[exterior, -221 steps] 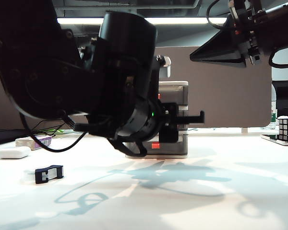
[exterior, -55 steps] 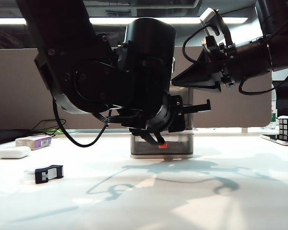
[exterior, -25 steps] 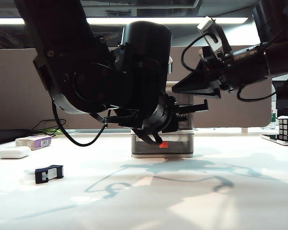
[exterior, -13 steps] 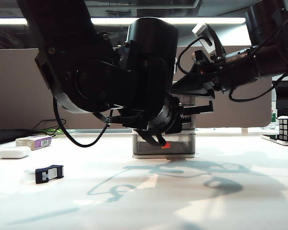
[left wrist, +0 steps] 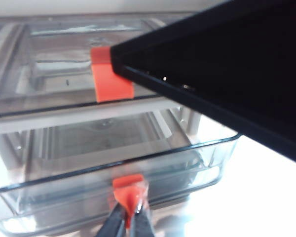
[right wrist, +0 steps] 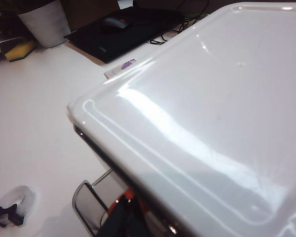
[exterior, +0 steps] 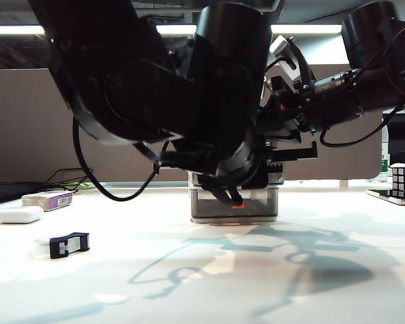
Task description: Open the second layer of the drawer on the table, pick up the transparent tape on the table and put it in, and finally close the drawer.
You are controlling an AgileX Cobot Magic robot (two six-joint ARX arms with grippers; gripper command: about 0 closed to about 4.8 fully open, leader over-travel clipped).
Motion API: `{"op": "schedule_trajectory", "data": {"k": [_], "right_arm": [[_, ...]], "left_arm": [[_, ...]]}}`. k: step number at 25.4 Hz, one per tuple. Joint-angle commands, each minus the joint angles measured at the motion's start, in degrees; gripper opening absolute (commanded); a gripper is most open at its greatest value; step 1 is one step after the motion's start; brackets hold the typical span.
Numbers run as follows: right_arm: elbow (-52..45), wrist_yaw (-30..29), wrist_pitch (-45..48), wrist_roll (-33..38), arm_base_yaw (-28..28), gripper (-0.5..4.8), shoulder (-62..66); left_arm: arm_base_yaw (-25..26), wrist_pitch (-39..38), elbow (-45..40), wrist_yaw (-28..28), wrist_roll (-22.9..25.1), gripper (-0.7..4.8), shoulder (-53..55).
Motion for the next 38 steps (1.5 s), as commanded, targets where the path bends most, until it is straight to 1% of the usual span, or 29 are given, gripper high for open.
{"op": "schedule_trajectory", "data": {"k": [1, 5, 10, 13, 21, 26, 35, 38], "right_arm": [[0.42, 0.68, 0.76, -0.15, 0.04, -0.05, -0.11], [0.42, 0.68, 0.76, -0.15, 0.04, -0.05, -0.11], [0.42, 0.68, 0.90, -0.15, 0.04, -0.05, -0.11], [0.42, 0.68, 0.90, -0.13, 0.04, -0.05, -0.11], [0.42, 0.66, 0.87, 0.09, 0.04, -0.05, -0.11], [0.42, 0.61, 0.74, 0.24, 0.04, -0.05, -0.11], [0.42, 0.61, 0.74, 0.24, 0.04, -0.05, -0.11], [0.42, 0.55, 0.74, 0.24, 0.04, -0.05, -0.11]], "left_arm": [[-0.17, -2.05, -0.24, 0.17, -0.15, -0.06, -0.70], [-0.81, -2.08, -1.53, 0.20, -0.50, -0.06, -1.03], [-1.09, -1.92, -4.37, 0.37, -6.29, -0.06, -1.57], [-1.73, -1.36, -7.06, 0.48, -7.56, -0.06, -2.36], [-5.05, 0.15, -7.67, 0.57, -7.89, -0.06, -2.80], [-5.33, -0.20, -7.67, 0.59, -7.89, -0.06, -3.32], [-5.33, -5.66, -7.74, 0.81, -7.89, -0.06, -6.36], [-5.33, -6.43, -7.76, 0.79, -7.91, -0.05, -6.36]]}}
